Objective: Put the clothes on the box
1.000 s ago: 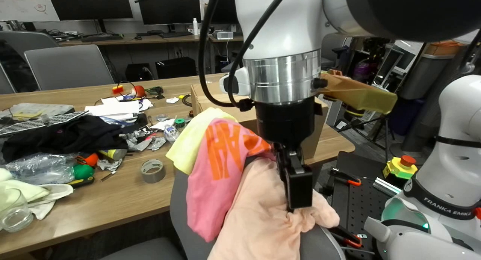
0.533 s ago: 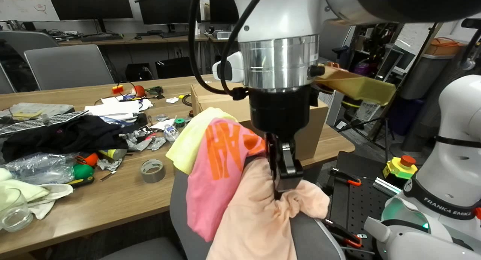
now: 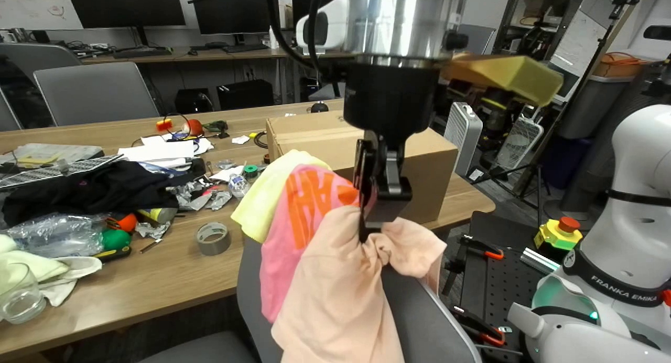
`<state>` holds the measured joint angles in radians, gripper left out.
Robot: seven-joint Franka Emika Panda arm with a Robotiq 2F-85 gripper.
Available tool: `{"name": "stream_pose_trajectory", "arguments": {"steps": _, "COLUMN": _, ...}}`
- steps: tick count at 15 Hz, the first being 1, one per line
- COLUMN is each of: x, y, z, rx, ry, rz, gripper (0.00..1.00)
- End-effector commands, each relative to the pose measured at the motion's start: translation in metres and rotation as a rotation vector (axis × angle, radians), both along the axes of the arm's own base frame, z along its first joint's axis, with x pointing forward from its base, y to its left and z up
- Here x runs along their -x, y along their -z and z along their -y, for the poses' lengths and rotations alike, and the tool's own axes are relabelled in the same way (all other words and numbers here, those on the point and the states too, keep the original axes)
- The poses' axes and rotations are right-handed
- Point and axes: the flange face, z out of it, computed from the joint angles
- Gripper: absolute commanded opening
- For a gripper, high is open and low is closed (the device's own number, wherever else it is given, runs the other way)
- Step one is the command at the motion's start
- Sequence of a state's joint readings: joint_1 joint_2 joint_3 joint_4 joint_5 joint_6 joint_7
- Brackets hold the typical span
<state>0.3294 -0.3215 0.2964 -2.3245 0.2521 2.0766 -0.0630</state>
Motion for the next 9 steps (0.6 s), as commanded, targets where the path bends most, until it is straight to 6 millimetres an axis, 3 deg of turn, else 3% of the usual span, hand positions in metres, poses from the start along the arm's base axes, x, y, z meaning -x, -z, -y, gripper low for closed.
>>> {"name": "stream_pose_trajectory", "arguments": {"steps": 1, "x": 0.014, "y": -0.038, "z": 0.010, "rx": -0.039, "ry": -0.041, "rz": 0.121, "gripper": 0.02}}
{"name": "stream_pose_trajectory", "arguments": {"steps": 5, "x": 0.033, "y": -0.081, "z": 0.013, "rx": -0.059, "ry": -0.097, "rz": 0.210, "gripper": 0.02}}
{"name": "stream_pose_trajectory", "arguments": {"steps": 9, "x": 0.049, "y": -0.122, "z": 0.001, "rx": -0.008, "ry": -0.136, "rz": 0.319, "gripper": 0.02}}
